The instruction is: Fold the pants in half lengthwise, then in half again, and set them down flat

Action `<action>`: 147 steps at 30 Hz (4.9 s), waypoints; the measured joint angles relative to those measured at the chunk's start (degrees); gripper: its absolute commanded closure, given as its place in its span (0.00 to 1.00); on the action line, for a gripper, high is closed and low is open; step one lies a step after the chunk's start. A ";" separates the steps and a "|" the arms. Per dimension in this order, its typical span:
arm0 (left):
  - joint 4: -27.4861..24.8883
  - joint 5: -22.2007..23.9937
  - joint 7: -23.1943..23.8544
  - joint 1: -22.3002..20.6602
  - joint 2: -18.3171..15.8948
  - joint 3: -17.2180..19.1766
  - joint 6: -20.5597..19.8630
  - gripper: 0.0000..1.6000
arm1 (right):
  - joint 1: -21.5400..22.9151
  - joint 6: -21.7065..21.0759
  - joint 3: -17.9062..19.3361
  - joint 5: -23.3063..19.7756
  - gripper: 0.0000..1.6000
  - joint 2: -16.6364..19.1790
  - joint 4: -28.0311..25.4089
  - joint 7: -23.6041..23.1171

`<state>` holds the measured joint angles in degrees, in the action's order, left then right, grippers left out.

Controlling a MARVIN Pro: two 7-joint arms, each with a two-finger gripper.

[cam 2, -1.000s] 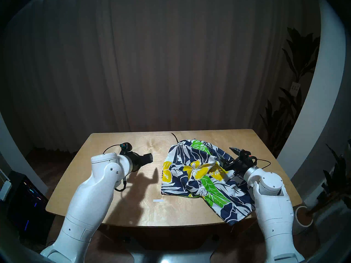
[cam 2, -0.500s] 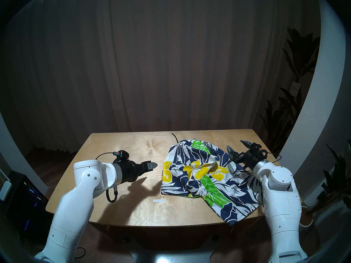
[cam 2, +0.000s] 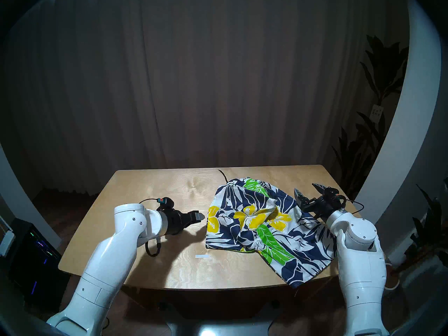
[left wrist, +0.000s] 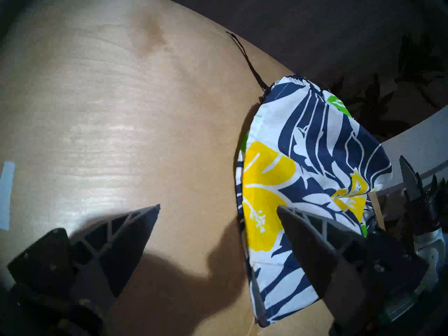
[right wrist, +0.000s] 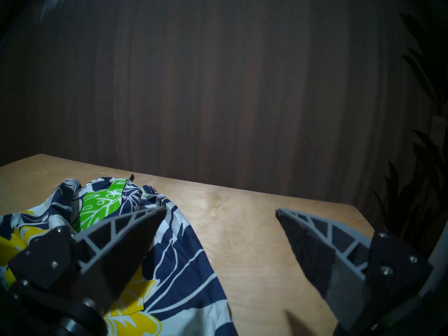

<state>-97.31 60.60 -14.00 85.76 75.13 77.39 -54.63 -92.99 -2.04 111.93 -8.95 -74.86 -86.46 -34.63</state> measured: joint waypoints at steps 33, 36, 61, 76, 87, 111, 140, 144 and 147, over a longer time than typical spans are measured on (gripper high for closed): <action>14.69 -4.46 11.67 -11.00 -0.28 -9.37 5.39 0.33 | -2.46 -0.70 1.39 -0.47 0.00 -2.43 -3.45 2.45; 15.54 -4.69 12.31 -11.08 -0.39 -9.71 5.74 0.77 | -2.63 -1.33 1.39 -0.42 0.00 -2.59 -3.88 2.73; 5.74 -0.95 16.58 -10.30 -0.66 -8.48 3.87 1.00 | -1.48 -2.19 0.09 -0.01 0.00 -2.38 -3.70 5.16; -2.13 -2.53 17.55 -12.65 2.83 -19.51 0.11 1.00 | 1.27 0.83 3.87 0.55 0.00 -0.55 -0.99 7.74; -1.97 -6.15 14.70 -16.90 8.66 -28.14 0.16 1.00 | 2.76 3.63 9.77 0.03 0.00 2.63 -0.53 8.36; 16.40 -10.30 9.09 -23.23 21.50 -37.61 4.54 1.00 | 4.43 7.78 21.91 1.02 0.00 15.30 3.96 -0.81; 30.23 -5.99 15.46 -27.07 27.93 -41.35 4.33 1.00 | 10.17 15.62 17.59 1.54 0.00 20.18 13.06 -5.75; 31.09 -5.21 16.25 -27.36 28.32 -42.51 4.35 0.98 | 11.00 15.74 16.99 1.80 0.00 20.41 13.09 -5.08; 31.08 -4.39 17.00 -27.46 28.56 -43.39 4.22 0.32 | 11.81 15.82 16.31 2.28 0.00 20.66 13.28 -4.36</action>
<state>-66.23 56.20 3.00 58.30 103.69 34.01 -50.42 -81.18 13.78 128.24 -6.67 -54.21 -73.18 -38.99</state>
